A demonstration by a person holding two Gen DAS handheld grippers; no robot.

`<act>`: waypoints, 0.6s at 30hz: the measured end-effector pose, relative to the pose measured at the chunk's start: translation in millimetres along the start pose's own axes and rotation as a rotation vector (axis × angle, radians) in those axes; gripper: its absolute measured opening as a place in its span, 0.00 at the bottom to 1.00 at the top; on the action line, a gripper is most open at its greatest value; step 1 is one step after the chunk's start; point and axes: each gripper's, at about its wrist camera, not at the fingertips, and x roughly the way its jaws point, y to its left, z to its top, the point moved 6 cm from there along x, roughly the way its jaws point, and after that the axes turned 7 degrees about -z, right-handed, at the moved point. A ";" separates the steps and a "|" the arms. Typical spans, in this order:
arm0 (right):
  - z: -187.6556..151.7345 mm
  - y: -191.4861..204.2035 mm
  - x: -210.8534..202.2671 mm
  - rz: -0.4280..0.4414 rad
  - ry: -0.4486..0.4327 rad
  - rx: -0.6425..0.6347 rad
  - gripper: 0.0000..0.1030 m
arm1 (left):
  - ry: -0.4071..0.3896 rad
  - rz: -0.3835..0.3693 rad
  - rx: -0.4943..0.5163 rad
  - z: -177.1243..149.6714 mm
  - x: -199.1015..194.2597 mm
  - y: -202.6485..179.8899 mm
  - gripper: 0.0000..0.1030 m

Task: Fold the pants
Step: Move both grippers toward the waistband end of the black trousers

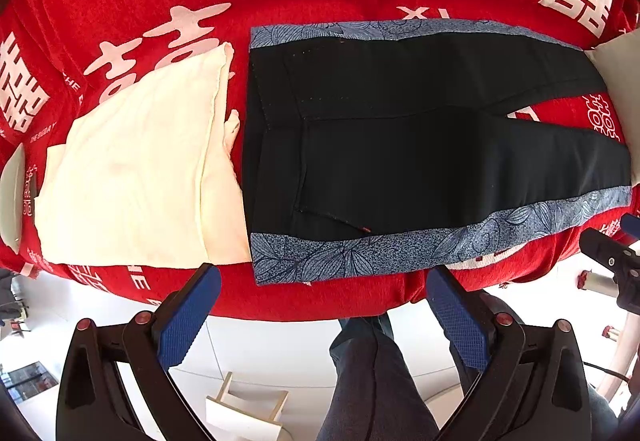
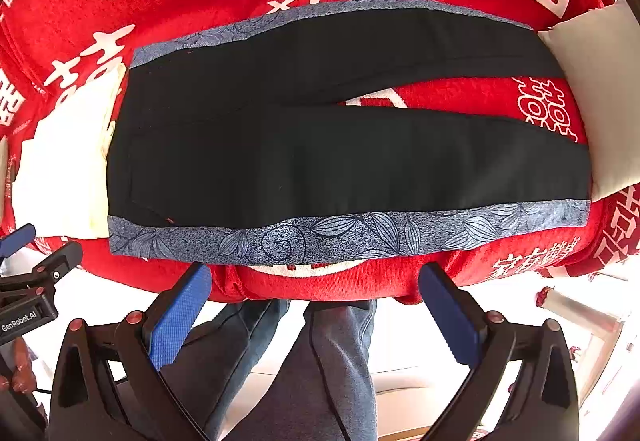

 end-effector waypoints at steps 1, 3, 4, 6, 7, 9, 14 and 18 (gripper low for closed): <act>0.0 0.5 0.0 -0.002 0.000 0.001 1.00 | 0.004 -0.004 0.000 -0.4 -0.1 0.9 1.00; -0.8 2.2 -0.1 -0.007 0.000 0.001 1.00 | 0.011 -0.005 -0.001 0.1 -0.8 3.9 1.00; -0.9 3.3 -0.3 -0.011 0.000 0.000 1.00 | 0.009 -0.005 -0.001 0.2 -1.5 5.3 1.00; -1.1 5.8 -1.5 -0.018 -0.004 -0.003 1.00 | 0.006 -0.020 -0.002 0.8 -3.4 7.5 1.00; -0.7 7.4 -2.1 -0.020 -0.005 -0.003 1.00 | -0.010 -0.018 -0.002 1.6 -4.4 9.1 1.00; -0.8 10.5 -3.6 -0.026 -0.011 -0.004 1.00 | -0.023 -0.028 -0.003 2.3 -6.0 12.3 1.00; -3.0 18.2 -8.9 -0.046 -0.031 -0.004 1.00 | -0.042 -0.057 0.006 4.7 -8.5 18.0 1.00; -7.2 20.8 -12.8 -0.066 -0.041 0.005 1.00 | -0.052 -0.101 0.020 2.0 -7.6 18.2 1.00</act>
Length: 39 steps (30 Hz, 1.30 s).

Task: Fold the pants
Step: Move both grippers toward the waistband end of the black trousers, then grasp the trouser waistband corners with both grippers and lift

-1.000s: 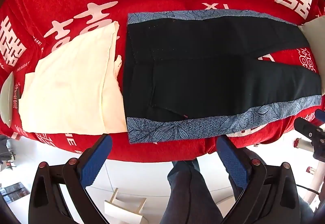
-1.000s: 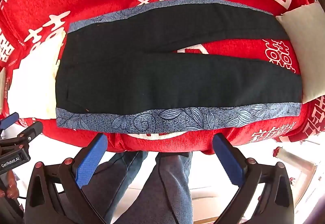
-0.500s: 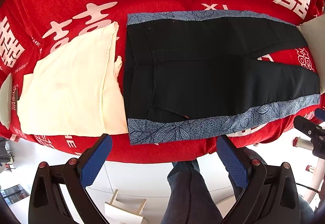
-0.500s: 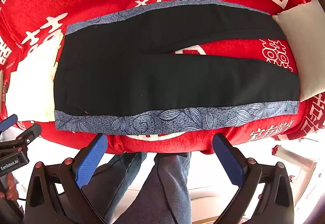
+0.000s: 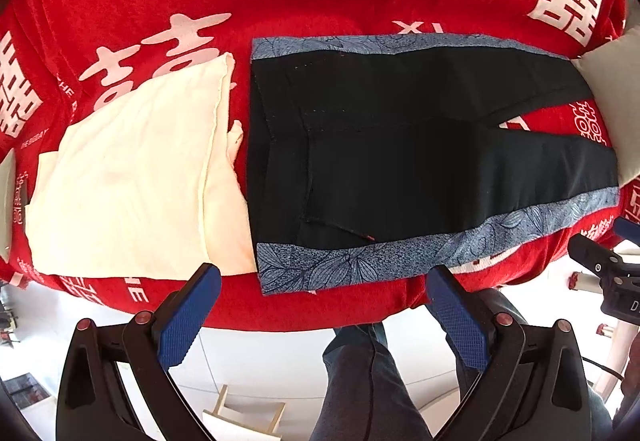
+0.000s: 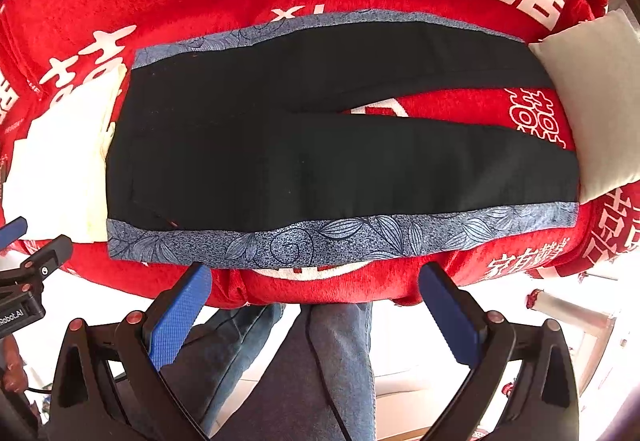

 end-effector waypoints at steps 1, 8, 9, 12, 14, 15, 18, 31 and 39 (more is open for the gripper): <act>-1.6 0.0 -1.3 -0.008 -0.003 0.005 1.00 | -0.007 -0.006 0.005 -0.7 0.0 -1.0 1.00; -11.4 3.6 -6.8 -0.047 -0.018 -0.018 1.00 | -0.012 -0.005 -0.007 -6.5 -1.8 -4.4 1.00; -11.3 3.0 -8.8 -0.050 -0.028 -0.030 1.00 | -0.017 0.001 -0.012 -6.8 -3.0 -5.1 1.00; -9.3 0.3 -12.7 -0.052 -0.047 -0.043 1.00 | -0.044 0.017 -0.044 -6.9 -8.8 -7.1 1.00; -7.6 -3.9 -15.0 -0.046 -0.061 -0.048 1.00 | -0.055 0.028 -0.065 -8.2 -11.3 -8.6 1.00; -7.2 -6.1 -15.7 -0.043 -0.067 -0.052 1.00 | -0.062 0.036 -0.074 -8.9 -11.7 -10.3 1.00; -8.5 -16.6 -15.1 -0.043 -0.082 -0.073 1.00 | -0.060 0.047 -0.114 -16.3 -9.0 -18.0 1.00; -30.6 -75.8 20.9 0.198 0.039 0.004 1.00 | -0.051 0.010 -0.290 -55.9 13.5 -47.0 1.00; -41.5 -63.1 63.3 0.603 0.037 0.242 1.00 | -0.046 -0.102 -0.468 -69.5 72.4 -4.0 1.00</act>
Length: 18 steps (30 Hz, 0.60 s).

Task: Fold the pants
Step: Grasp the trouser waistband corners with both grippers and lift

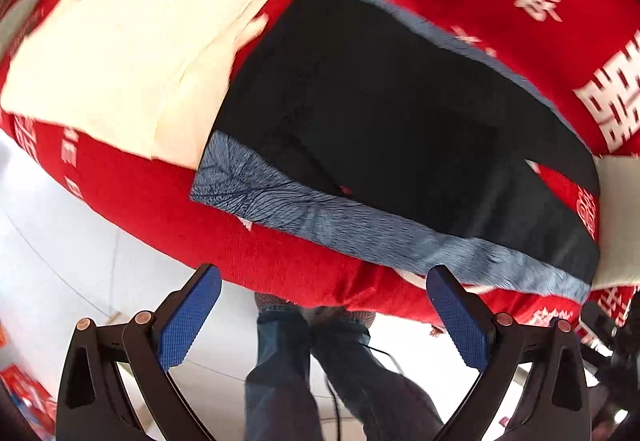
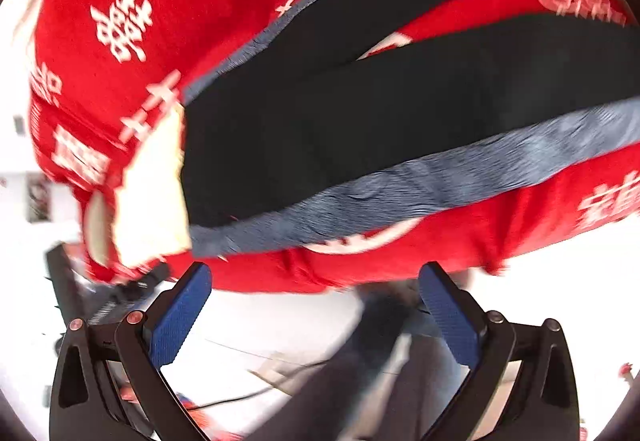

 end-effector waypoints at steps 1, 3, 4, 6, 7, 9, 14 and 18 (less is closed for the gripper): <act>-3.1 -0.7 15.0 0.028 0.004 0.012 1.00 | 0.007 -0.012 -0.013 0.9 10.3 6.4 1.00; -9.0 -0.7 43.1 0.091 0.022 0.034 1.00 | 0.006 -0.039 -0.026 0.9 30.7 17.6 1.00; -12.2 -1.9 60.2 0.108 0.029 0.045 0.99 | 0.008 -0.058 -0.032 -0.1 42.4 22.4 1.00; -15.6 -1.6 85.1 0.151 0.033 0.058 0.92 | 0.019 -0.101 -0.046 -2.2 57.8 26.8 1.00; -17.5 -3.1 98.7 0.193 0.030 0.076 0.84 | 0.020 -0.141 -0.061 -3.3 65.6 28.2 1.00; -18.4 -7.7 112.0 0.255 0.023 0.108 0.78 | 0.009 -0.193 -0.072 -3.1 73.3 29.9 1.00; -20.6 -26.2 133.8 0.320 -0.015 0.146 0.74 | -0.001 -0.254 -0.064 -1.8 85.0 28.9 1.00; -19.3 -31.2 122.7 0.382 -0.071 0.163 0.67 | 0.005 -0.283 -0.058 2.6 91.9 25.5 1.00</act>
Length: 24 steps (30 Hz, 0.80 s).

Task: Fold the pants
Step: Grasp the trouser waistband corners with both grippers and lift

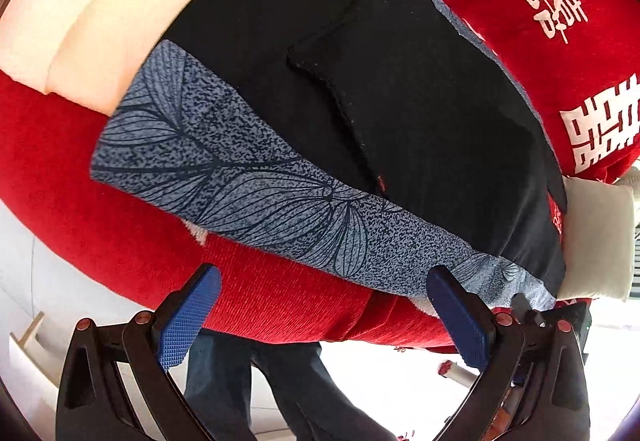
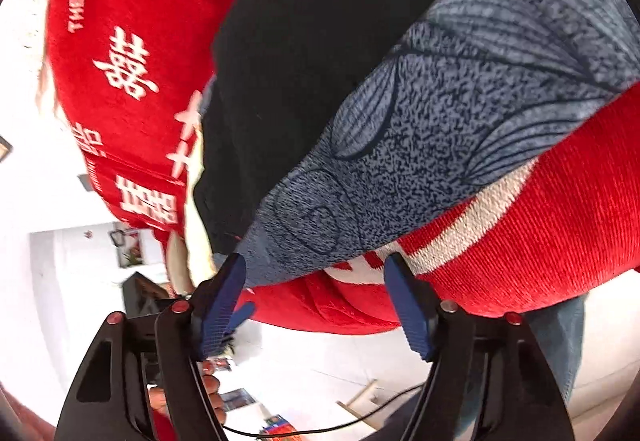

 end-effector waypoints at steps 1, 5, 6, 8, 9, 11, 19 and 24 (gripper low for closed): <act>3.5 0.1 -3.7 0.018 -0.022 0.011 0.67 | 0.004 -0.002 0.002 0.6 2.0 -1.2 1.00; 17.6 -8.4 -3.2 0.066 -0.055 0.112 0.61 | 0.011 0.001 0.001 -1.6 5.0 -2.3 1.00; 18.7 -9.8 -2.1 0.072 -0.054 0.136 0.52 | 0.012 0.000 -0.008 -2.8 5.2 -2.2 1.00; 21.4 -10.3 0.2 0.074 -0.043 0.175 0.26 | 0.021 -0.007 -0.039 -6.6 3.8 1.2 1.00; 24.7 -9.0 -2.5 0.109 -0.041 0.207 0.13 | 0.028 -0.013 -0.057 -8.0 4.3 2.5 1.00; 30.5 1.3 -10.4 0.177 -0.048 0.226 0.10 | 0.032 -0.042 -0.095 -8.7 5.1 4.6 1.00; 49.9 50.4 -41.4 0.206 -0.055 0.115 0.09 | -0.025 -0.191 -0.212 23.9 2.7 -9.5 1.00; 51.3 51.9 -40.5 0.166 -0.039 0.125 0.09 | -0.037 -0.153 -0.261 44.8 5.0 -4.5 0.57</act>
